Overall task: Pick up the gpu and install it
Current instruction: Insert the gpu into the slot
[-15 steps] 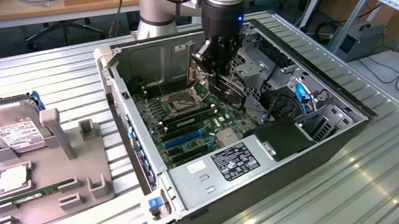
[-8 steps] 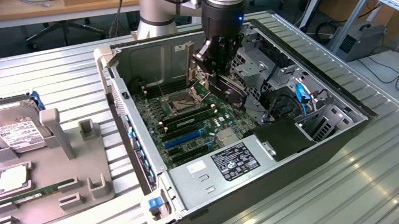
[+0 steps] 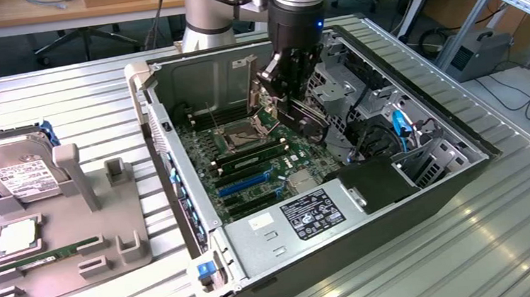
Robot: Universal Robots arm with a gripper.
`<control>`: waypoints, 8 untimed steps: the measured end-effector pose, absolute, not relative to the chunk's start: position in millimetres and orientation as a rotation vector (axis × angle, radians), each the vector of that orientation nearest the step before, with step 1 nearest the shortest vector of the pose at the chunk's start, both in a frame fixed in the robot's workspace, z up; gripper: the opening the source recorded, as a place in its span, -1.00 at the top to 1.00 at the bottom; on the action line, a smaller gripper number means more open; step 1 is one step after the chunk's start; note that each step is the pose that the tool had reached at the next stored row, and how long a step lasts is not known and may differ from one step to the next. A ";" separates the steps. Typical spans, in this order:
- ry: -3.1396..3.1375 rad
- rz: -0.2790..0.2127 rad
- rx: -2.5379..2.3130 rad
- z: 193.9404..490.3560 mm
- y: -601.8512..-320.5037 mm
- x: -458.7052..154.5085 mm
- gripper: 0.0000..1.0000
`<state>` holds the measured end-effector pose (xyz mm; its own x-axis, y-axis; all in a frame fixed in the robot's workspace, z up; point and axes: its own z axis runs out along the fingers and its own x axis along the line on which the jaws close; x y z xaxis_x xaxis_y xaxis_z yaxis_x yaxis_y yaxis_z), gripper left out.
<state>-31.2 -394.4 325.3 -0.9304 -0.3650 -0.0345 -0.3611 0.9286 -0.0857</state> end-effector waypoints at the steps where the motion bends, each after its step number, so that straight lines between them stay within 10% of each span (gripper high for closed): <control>1: 3.035 -0.120 -0.577 325.2 -394.3 -31.2 0.47; 8: 3.024 -0.119 -0.625 325.2 -394.4 -31.2 0.47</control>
